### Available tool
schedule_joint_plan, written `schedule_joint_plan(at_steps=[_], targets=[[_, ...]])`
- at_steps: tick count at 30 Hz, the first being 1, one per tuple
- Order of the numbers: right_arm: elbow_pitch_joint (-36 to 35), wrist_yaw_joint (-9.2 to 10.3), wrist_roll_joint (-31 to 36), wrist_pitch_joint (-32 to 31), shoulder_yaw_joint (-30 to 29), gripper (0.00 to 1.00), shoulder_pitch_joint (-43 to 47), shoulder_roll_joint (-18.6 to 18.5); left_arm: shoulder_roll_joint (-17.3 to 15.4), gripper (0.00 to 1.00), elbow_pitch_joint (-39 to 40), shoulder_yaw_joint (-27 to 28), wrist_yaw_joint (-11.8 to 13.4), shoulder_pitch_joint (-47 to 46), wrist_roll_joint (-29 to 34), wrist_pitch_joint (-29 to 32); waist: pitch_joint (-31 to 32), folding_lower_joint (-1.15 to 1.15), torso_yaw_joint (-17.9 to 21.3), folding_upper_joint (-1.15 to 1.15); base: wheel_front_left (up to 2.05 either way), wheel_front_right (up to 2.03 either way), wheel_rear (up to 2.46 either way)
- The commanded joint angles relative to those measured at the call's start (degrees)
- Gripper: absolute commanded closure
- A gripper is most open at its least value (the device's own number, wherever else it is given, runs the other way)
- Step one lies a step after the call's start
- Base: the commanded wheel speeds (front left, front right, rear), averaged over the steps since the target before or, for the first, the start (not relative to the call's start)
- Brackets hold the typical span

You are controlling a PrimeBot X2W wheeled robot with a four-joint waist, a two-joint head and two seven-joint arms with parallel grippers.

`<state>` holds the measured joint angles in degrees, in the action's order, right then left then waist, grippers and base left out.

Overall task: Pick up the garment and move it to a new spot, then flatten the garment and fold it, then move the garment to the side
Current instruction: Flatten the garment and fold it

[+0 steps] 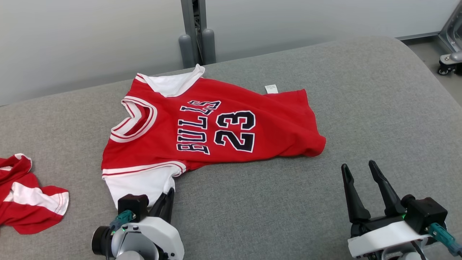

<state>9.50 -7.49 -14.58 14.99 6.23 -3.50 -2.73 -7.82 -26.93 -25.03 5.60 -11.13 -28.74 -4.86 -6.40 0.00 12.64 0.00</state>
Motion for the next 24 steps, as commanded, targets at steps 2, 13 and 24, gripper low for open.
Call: schedule_joint_plan(at_steps=[2, 13, 24], targets=[[0.0, -0.01, 0.0, 0.3, -0.2, 0.00, 0.8, -0.3, -0.4, 1.00, 2.1, 0.3, 0.5, -0.3, 0.4, -0.9, 0.6, 0.00, -0.5, 0.00, 0.00, 0.00, 0.00], [-0.4, -0.01, 0.3, 0.3, -1.6, 0.00, 2.5, -0.3, -5.5, 1.00, 23.1, -2.5, 3.8, 6.9, 2.6, 7.3, 2.0, 0.00, -4.4, 0.00, 0.00, 0.00, 0.00], [-0.7, -0.01, 0.3, 0.3, -2.7, 0.00, 2.3, -0.3, -14.1, 1.00, 40.8, -8.0, 7.0, 20.9, 2.0, 25.2, 1.4, 0.00, -10.1, 0.00, 0.00, 0.00, 0.00]])
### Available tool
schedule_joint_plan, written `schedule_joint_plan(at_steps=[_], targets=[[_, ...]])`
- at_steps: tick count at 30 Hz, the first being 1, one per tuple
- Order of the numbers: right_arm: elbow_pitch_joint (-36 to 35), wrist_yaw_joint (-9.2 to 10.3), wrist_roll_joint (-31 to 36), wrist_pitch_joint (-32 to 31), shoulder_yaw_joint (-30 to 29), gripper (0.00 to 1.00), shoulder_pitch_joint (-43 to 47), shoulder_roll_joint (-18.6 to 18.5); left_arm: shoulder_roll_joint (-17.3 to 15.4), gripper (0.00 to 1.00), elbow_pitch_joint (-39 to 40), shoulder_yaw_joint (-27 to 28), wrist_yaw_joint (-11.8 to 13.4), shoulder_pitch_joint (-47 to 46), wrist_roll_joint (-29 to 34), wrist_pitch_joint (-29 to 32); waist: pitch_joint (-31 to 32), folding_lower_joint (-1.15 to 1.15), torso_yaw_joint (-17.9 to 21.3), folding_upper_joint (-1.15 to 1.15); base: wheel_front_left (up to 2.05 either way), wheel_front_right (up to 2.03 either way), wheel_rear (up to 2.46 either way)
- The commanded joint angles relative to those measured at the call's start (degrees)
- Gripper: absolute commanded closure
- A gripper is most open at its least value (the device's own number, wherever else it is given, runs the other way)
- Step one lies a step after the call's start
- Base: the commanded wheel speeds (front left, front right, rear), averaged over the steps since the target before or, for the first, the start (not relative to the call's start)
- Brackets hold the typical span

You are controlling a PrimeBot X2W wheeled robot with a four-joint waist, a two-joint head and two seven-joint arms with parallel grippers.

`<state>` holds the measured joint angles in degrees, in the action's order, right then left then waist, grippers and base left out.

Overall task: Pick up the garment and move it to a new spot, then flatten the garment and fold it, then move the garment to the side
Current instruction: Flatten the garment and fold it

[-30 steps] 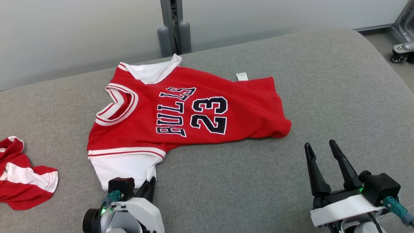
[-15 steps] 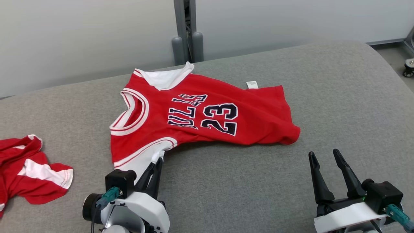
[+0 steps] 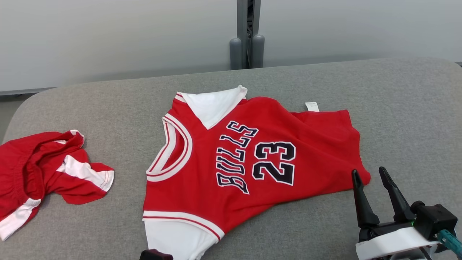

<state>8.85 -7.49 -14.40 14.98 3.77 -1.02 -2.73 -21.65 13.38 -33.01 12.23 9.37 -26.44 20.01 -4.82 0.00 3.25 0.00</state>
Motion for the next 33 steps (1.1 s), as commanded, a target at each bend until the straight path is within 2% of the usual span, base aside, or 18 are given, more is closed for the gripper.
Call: schedule_joint_plan(at_steps=[1, 4, 5, 6, 13, 17, 20, 23, 28, 33], targets=[[-0.1, -0.01, 0.2, 0.3, -0.3, 0.00, -0.3, -0.3, -0.5, 1.00, 1.5, -0.2, 0.6, 1.2, -0.9, 1.3, -0.3, 0.00, -1.1, 0.00, 0.00, 0.00, 0.00], [-0.1, -0.01, 0.3, 0.3, -0.2, 0.00, -0.5, -0.3, -0.6, 1.00, 3.6, 0.4, 2.0, 3.0, -1.8, 2.4, -0.4, 0.00, -1.8, 0.00, 0.00, 0.00, 0.00], [-0.1, -0.01, 0.3, 0.3, -0.1, 0.00, -0.6, -0.3, -0.5, 0.80, 4.0, 0.7, 2.5, 3.2, -1.9, 2.3, -0.4, 0.00, -1.9, 0.00, 0.00, 0.00, 0.00], [-0.1, -0.01, 0.4, 0.3, 0.0, 0.00, -0.6, -0.3, -0.2, 0.02, 4.5, 1.1, 2.9, 3.4, -2.1, 2.1, -0.4, 0.00, -1.9, 0.00, 0.00, 0.00, 0.00], [-0.1, -0.01, 1.1, 0.3, 0.0, 0.00, -0.8, -0.3, 2.2, 0.00, 7.9, 6.1, 4.7, 3.3, -4.6, -3.6, -0.3, 0.00, -1.3, 0.00, 0.00, 0.00, 0.00], [0.0, -0.01, 1.2, 0.3, 0.1, 0.00, -0.9, -0.3, 4.8, 0.00, 7.4, 10.9, 4.3, 0.2, -5.7, -11.8, -0.1, 0.00, -0.4, 0.00, 0.00, 0.00, 0.00], [0.1, -0.01, 0.9, 0.3, 0.6, 0.00, -1.1, -0.3, 5.7, 0.00, 3.6, 13.5, 3.8, -2.3, -3.4, -19.7, 0.3, 0.00, 0.6, 0.00, 0.00, 0.00, 0.00], [0.4, -0.01, 0.5, 0.3, 0.9, 0.00, -0.8, -0.3, 8.6, 0.00, -1.5, 14.9, 3.1, -4.2, -3.2, -27.4, 1.1, 0.00, 1.7, 0.00, 0.00, 0.00, 0.00], [0.7, -0.01, 0.4, 0.3, 1.2, 0.00, -0.2, -0.3, 11.3, 0.00, -8.8, 15.5, 2.0, -6.3, -2.2, -33.4, 2.5, 0.00, 3.1, 0.00, 0.00, 0.00, 0.00], [0.7, -0.01, 0.6, 0.3, 1.3, 0.00, 0.0, -0.3, 13.2, 0.00, -15.5, 15.8, 0.7, -8.1, 1.3, -35.2, 3.4, 0.00, 4.6, 0.00, 0.00, 0.00, 0.00]])
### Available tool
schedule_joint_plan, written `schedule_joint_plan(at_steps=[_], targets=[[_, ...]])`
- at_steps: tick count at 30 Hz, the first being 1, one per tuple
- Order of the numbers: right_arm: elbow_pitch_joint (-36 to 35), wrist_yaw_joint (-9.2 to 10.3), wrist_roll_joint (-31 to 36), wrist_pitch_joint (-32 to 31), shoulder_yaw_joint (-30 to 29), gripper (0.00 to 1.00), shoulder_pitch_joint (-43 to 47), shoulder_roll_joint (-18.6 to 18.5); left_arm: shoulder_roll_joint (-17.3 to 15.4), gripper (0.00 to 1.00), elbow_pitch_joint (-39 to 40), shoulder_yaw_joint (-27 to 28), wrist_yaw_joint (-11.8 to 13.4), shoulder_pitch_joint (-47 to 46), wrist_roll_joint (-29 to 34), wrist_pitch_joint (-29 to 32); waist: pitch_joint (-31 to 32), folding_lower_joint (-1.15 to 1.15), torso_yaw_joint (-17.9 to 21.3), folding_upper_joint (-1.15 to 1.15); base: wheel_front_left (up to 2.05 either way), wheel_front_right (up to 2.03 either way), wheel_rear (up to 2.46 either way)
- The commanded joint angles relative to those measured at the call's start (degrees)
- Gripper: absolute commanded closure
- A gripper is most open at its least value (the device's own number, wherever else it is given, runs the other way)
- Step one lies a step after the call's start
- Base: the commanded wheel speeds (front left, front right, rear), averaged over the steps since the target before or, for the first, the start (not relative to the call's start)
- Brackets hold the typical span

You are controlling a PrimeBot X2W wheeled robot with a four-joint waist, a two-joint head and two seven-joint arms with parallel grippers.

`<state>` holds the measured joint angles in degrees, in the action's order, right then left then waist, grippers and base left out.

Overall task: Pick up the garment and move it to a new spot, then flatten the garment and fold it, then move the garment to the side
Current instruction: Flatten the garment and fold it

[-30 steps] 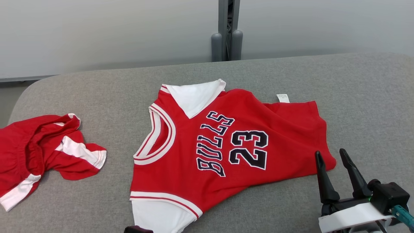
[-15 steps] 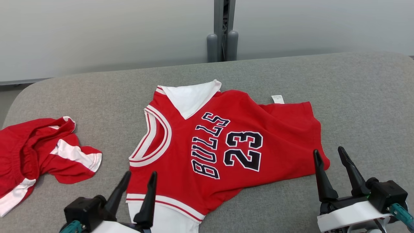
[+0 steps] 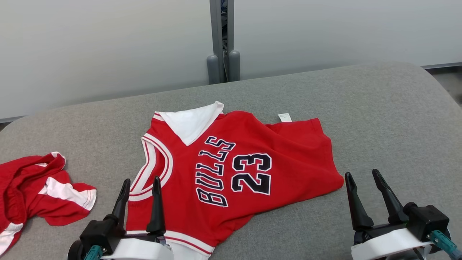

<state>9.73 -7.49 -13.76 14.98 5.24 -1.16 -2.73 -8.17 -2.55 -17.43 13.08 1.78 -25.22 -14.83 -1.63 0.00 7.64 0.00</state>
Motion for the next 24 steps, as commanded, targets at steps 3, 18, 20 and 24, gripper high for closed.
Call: schedule_joint_plan(at_steps=[3, 18, 20, 24], targets=[[-0.2, -0.01, 0.1, 0.3, -0.2, 0.00, 0.4, -0.3, 1.0, 0.00, -1.0, 1.6, -0.8, -1.4, 3.2, -0.4, 0.4, 0.00, 0.9, 0.00, 0.00, 0.00, 0.00], [-0.5, -0.01, 0.2, 0.3, -0.4, 0.00, 0.9, -0.3, 4.8, 0.00, -5.3, 5.6, -2.2, 0.0, 9.7, -0.4, 0.0, 0.00, 2.5, 0.00, 0.00, 0.00, 0.00], [-0.6, -0.01, 0.1, 0.3, -0.5, 0.00, 0.7, -0.3, 5.0, 0.00, -6.6, 5.7, -2.7, -1.1, 9.2, -0.4, -0.6, 0.00, 2.5, 0.00, 0.00, 0.00, 0.00], [-0.9, -0.01, 0.1, 0.3, -0.3, 0.00, -0.5, -0.3, 5.0, 0.00, -9.8, 5.0, -4.0, -6.5, 9.0, -0.4, -3.1, 0.00, 2.2, 0.00, 0.00, 0.00, 0.00]])
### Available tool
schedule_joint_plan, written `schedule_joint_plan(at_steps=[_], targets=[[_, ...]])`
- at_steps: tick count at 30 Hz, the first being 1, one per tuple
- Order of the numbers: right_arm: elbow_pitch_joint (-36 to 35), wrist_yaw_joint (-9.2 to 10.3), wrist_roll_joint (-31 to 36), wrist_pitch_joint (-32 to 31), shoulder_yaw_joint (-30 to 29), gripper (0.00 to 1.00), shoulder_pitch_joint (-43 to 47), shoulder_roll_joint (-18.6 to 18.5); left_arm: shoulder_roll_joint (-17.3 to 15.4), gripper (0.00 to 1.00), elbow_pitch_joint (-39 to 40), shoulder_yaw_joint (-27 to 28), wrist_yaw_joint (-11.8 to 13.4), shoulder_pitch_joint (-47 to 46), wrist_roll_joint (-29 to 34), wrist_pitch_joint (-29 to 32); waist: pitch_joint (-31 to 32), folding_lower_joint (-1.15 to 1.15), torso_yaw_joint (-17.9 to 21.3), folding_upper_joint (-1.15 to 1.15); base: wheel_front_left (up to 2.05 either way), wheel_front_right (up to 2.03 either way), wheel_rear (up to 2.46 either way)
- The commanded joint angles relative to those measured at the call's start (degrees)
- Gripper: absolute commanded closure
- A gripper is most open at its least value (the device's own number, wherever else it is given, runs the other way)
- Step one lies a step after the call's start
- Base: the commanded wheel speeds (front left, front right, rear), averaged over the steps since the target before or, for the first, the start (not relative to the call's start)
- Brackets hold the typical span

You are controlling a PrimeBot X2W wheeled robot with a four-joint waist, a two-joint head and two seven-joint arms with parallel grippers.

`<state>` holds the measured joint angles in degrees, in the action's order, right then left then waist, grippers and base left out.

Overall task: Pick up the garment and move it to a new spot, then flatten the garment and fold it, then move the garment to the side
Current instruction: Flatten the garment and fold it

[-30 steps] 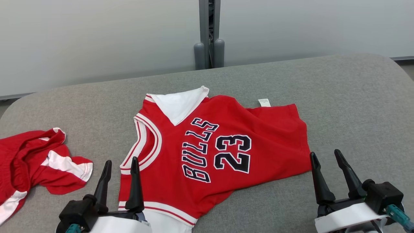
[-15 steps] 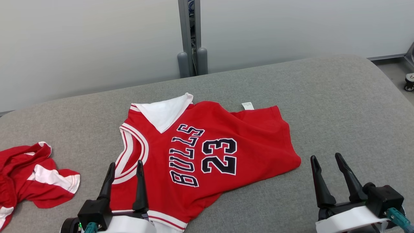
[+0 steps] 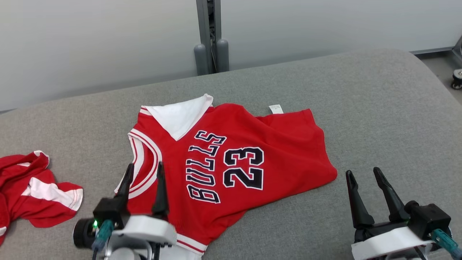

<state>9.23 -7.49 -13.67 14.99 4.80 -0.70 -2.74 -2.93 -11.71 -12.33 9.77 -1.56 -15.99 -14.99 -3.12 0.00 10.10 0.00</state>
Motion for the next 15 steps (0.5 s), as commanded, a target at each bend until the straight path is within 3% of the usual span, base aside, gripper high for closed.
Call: schedule_joint_plan(at_steps=[1, 5, 15], targets=[[-0.5, -0.01, 0.0, 0.3, 0.3, 0.00, -1.4, -0.3, -0.2, 0.00, -2.0, -0.3, -1.1, -4.9, -0.4, -0.2, -2.5, 0.00, -0.4, 0.00, 0.00, 0.00, 0.00], [-0.7, -0.01, -0.3, 0.3, 0.8, 0.00, -3.3, -0.3, -0.1, 0.00, -11.7, -1.9, -3.4, -16.0, -2.1, 0.2, -6.4, 0.00, -0.1, 0.00, 0.00, 0.00, 0.00], [-1.7, -0.01, -1.4, 0.3, 1.6, 0.00, -7.4, -0.3, -0.1, 0.00, -30.8, -3.8, -5.6, -34.9, -3.0, 5.2, -13.7, 0.00, 1.9, 0.00, 0.00, 0.00, 0.00]])
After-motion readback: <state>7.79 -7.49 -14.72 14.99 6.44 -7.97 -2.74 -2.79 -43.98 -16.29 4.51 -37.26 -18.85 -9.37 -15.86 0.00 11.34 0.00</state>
